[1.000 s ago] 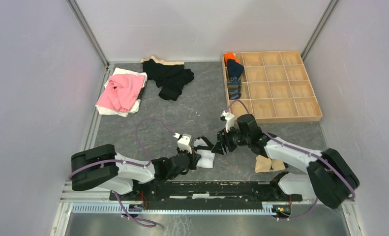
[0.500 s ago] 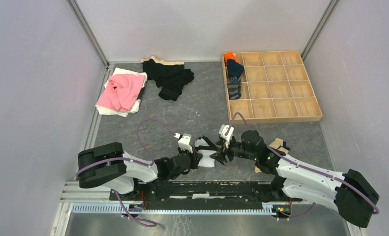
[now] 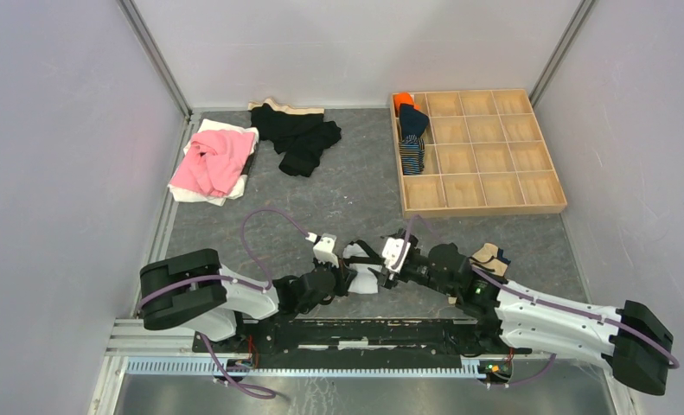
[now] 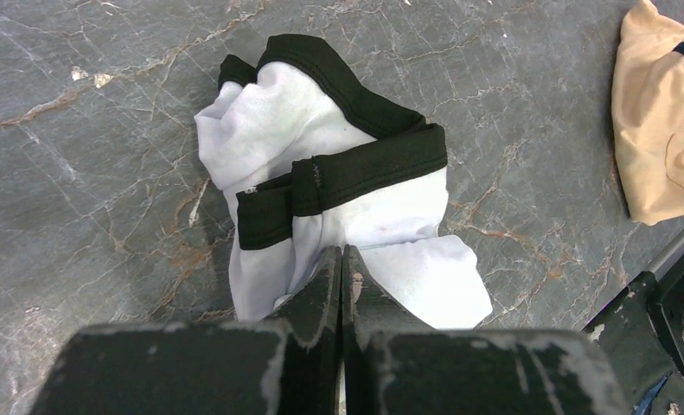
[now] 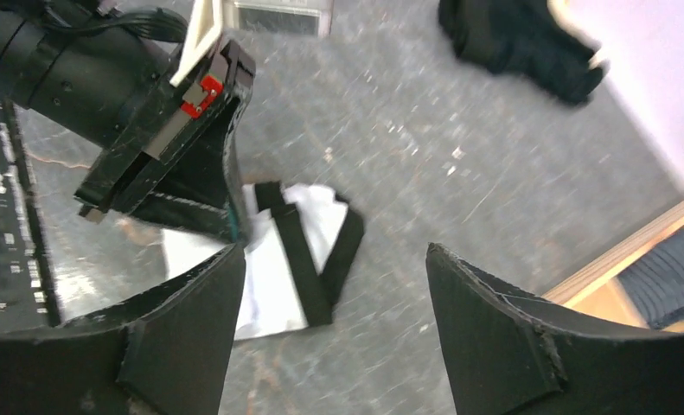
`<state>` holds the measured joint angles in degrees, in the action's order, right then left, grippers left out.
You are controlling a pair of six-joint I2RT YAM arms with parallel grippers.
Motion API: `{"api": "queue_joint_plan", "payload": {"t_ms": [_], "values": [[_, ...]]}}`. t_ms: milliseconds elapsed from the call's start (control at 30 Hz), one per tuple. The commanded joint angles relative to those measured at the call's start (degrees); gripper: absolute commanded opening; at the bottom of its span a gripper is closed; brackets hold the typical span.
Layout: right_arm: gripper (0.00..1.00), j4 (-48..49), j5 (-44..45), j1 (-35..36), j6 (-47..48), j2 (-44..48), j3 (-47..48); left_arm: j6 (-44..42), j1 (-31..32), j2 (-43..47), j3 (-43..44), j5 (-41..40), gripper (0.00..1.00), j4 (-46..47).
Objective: Roll the underwear
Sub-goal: Roll the underwear to the center of the board.
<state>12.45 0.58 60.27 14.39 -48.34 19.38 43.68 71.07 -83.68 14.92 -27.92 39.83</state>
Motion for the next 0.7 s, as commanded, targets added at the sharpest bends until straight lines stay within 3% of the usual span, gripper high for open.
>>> {"api": "queue_joint_plan", "payload": {"t_ms": [0,200,400,667], "values": [[0.81,8.54,-0.27,0.59,15.31,3.05,-2.99,-0.56,-0.14,-3.91,-2.53,4.16,0.02,-11.87],[0.79,2.22,1.84,9.32,34.45,-0.03,-4.52,-1.11,-0.56,-4.36,-2.44,4.97,0.02,-11.51],[0.75,3.25,7.82,17.76,37.98,-8.02,-5.95,-1.14,-0.81,-4.34,-2.54,5.20,0.02,-11.39],[0.71,9.82,10.84,20.27,38.14,-17.64,-6.35,-1.47,-1.14,-4.47,-2.35,5.86,0.02,-11.55]]}}
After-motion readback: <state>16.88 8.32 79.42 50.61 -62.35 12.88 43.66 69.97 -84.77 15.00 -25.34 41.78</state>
